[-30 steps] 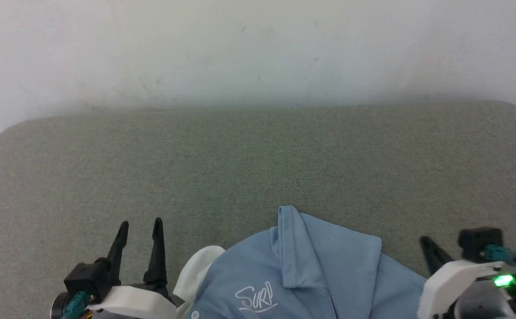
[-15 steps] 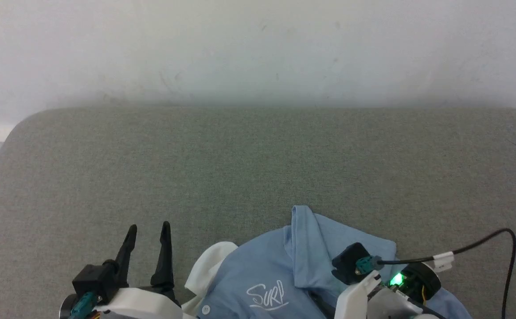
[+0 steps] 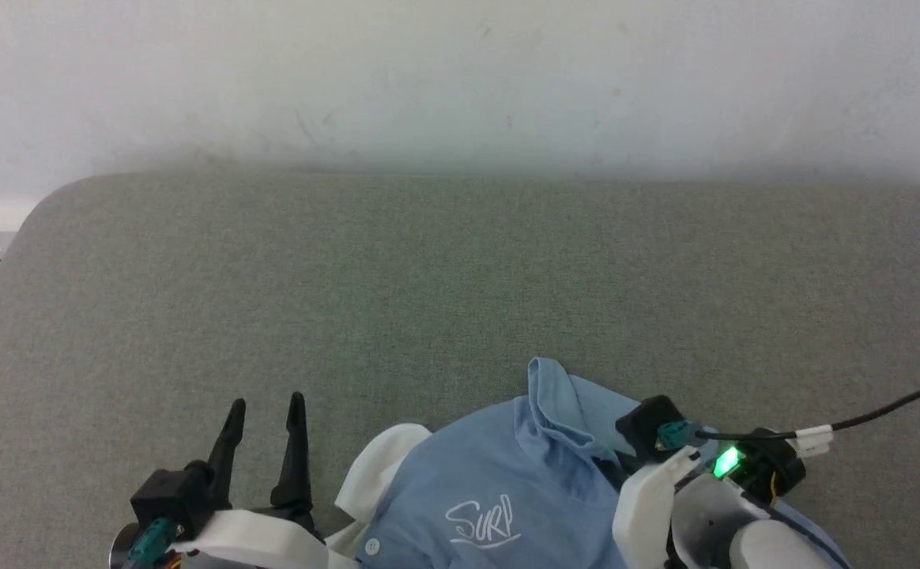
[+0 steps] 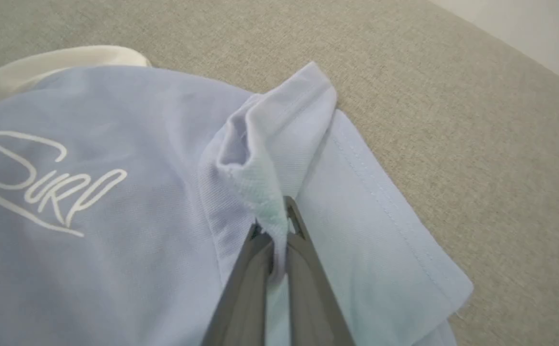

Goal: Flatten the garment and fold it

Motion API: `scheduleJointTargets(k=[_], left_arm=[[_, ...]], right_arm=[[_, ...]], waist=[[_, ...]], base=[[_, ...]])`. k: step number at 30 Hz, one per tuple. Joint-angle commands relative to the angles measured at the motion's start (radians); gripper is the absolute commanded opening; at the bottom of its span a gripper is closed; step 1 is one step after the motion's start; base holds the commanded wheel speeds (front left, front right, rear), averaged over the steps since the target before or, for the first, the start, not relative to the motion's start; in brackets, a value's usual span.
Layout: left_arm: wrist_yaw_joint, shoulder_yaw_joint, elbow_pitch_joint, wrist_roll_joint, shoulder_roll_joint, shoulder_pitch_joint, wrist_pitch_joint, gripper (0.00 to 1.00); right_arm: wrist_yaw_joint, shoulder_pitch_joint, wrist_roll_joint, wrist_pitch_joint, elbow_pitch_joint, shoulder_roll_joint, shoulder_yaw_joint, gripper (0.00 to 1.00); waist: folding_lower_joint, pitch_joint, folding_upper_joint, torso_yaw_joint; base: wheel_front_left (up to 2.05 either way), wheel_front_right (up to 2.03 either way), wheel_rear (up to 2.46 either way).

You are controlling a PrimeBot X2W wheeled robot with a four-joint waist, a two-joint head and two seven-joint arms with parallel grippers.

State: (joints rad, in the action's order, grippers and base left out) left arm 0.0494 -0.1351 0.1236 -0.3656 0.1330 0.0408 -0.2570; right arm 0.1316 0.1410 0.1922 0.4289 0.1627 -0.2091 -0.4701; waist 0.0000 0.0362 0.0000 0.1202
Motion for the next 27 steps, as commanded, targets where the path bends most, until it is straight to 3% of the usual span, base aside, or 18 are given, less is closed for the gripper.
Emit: scheduleJointTargets(k=[1, 6, 16, 21, 23, 24, 27], left_arm=[[-0.007, 0.006, 0.004, 0.011, -0.002, -0.008, -0.005, 1.00], [-0.014, 0.014, 0.007, 0.017, -0.004, -0.004, -0.005, 1.00], [-0.025, 0.016, 0.015, 0.026, -0.007, 0.002, -0.005, 1.00], [-0.026, 0.021, 0.017, 0.025, -0.008, 0.001, -0.005, 1.00], [-0.026, 0.024, 0.018, 0.025, -0.007, 0.000, -0.005, 1.00], [-0.026, 0.025, 0.020, 0.025, -0.007, -0.001, -0.005, 1.00], [-0.027, 0.026, 0.026, 0.025, -0.006, -0.004, -0.005, 1.00]], right_arm=[[-0.001, 0.017, -0.006, -0.008, -0.004, 0.003, 0.011, 0.00], [-0.001, 0.010, -0.009, -0.055, -0.031, 0.029, 0.193, 0.00], [-0.001, -0.102, -0.060, -0.115, -0.015, 0.113, 0.829, 0.00], [-0.001, -0.173, -0.070, -0.145, 0.042, 0.150, 1.031, 0.00], [-0.001, -0.184, -0.067, -0.164, 0.067, 0.155, 1.053, 0.72], [-0.001, -0.184, -0.066, -0.179, 0.078, 0.157, 1.054, 1.00], [-0.001, -0.166, -0.035, -0.267, 0.091, 0.158, 1.041, 1.00]], waist=[[0.0000, -0.003, 0.0000, -0.005], [0.0000, -0.013, 0.0000, -0.025], [0.0000, -0.014, 0.0000, -0.056], [0.0000, -0.003, 0.0000, -0.070], [0.0000, 0.000, 0.0000, -0.077], [0.0000, 0.001, 0.0000, -0.081], [0.0000, -0.002, 0.0000, -0.085]], base=[[0.00, 0.00, 0.00], [0.00, 0.00, 0.00], [0.00, 0.00, 0.00], [0.00, 0.00, 0.00], [0.00, 0.00, 0.00], [0.00, 0.00, 0.00], [0.00, 0.00, 0.00]])
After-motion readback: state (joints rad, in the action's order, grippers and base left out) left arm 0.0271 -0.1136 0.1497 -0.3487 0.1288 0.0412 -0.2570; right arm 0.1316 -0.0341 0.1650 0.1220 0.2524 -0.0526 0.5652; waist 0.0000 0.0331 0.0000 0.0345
